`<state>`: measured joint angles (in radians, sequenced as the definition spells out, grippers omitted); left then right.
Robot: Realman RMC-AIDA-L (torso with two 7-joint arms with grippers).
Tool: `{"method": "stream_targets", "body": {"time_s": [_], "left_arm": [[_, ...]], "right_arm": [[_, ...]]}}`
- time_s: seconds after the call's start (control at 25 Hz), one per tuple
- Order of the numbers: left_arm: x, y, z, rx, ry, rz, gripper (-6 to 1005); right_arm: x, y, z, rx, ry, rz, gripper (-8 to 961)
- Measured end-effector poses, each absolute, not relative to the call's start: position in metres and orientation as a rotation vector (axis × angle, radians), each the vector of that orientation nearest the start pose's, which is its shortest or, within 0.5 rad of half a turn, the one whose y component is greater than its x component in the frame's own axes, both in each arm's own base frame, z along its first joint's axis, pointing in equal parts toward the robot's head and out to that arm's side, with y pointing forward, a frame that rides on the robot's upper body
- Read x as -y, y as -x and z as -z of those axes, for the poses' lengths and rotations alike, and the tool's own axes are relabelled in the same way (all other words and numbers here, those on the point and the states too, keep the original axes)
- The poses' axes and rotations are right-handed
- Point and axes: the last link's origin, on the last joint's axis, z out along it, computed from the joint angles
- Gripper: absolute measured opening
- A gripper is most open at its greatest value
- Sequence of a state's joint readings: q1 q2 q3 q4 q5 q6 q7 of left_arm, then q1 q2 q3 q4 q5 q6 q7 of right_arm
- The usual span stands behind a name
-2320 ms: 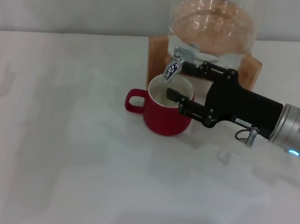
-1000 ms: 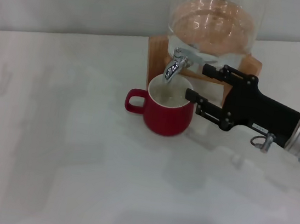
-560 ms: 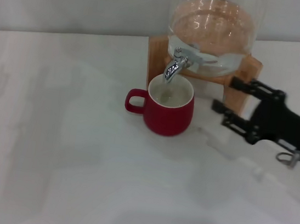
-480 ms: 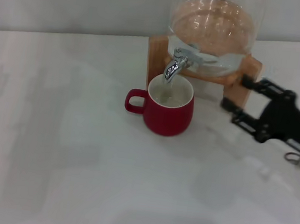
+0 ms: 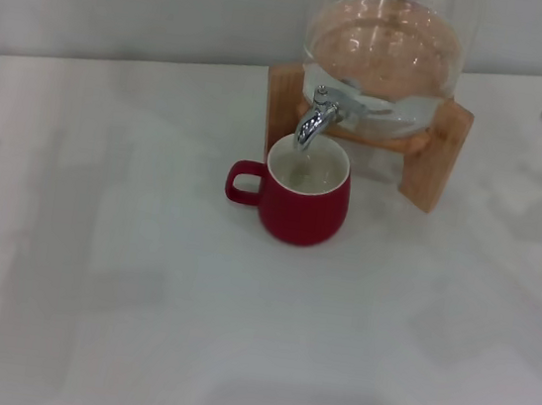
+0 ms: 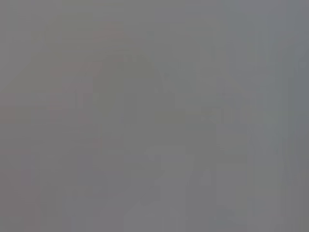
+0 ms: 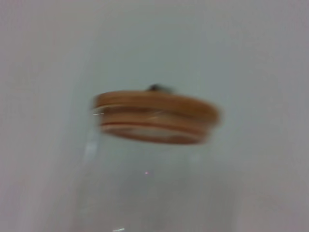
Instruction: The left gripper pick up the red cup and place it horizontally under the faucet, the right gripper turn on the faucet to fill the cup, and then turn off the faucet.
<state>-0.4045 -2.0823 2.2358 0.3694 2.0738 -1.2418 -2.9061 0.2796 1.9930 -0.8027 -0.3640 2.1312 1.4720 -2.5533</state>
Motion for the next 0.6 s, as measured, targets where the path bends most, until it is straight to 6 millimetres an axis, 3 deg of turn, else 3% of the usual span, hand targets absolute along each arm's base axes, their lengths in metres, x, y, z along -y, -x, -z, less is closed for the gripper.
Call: {"method": "stream_targets", "body": {"time_s": [0.28, 0.6], "left_arm": [[-0.339, 0.302, -0.009, 0.382, 1.334, 0.664, 838], [-0.339, 0.302, -0.015, 0.374, 1.306, 0.687, 838]], "right_arm": [[-0.330, -0.348, -0.096, -0.280, 1.564, -0.764, 642], [-0.361, -0.348, -0.095, -0.315, 1.488, -0.633, 642]]}}
